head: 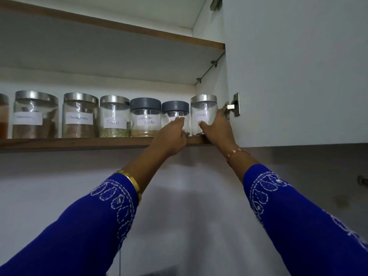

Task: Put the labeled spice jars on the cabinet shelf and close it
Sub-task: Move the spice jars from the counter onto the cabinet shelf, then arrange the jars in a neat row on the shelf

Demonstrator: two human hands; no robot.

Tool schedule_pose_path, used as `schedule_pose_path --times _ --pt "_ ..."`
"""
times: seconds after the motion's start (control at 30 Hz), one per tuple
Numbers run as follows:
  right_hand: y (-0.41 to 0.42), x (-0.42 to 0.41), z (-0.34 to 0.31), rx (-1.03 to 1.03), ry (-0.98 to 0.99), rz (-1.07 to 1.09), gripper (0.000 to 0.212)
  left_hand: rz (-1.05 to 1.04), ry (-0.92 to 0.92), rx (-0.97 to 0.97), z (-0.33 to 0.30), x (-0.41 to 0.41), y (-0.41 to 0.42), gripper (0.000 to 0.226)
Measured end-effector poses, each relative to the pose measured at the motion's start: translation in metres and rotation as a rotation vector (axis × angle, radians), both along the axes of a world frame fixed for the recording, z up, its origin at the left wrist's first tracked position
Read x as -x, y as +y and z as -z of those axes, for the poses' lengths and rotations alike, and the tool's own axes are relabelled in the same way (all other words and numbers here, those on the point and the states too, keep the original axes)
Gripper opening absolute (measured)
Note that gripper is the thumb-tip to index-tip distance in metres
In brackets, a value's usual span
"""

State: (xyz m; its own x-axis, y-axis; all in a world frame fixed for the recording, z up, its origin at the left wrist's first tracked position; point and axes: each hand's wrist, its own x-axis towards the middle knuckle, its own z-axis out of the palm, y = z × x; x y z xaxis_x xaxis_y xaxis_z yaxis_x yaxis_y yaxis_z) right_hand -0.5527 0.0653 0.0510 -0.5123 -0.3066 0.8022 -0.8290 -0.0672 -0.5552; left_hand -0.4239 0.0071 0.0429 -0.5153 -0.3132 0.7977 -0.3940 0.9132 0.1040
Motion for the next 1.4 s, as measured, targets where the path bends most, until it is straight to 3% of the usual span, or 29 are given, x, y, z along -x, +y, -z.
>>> schedule_pose_path --times 0.43,0.8,1.03,1.4 --pt "0.0 0.001 -0.007 -0.162 0.0 0.151 0.028 -0.034 -0.072 -0.039 -0.004 0.002 0.002 0.032" --pt "0.016 -0.037 0.013 -0.091 0.221 0.214 0.037 0.011 -0.022 -0.06 -0.001 -0.029 0.021 0.04" --pt "0.017 -0.097 0.01 -0.031 0.342 0.147 0.039 -0.068 0.041 -0.013 -0.001 -0.101 0.024 0.046" --pt "-0.021 -0.252 0.002 0.001 0.43 0.003 0.042 -0.284 0.034 0.001 -0.007 -0.281 -0.005 0.047"
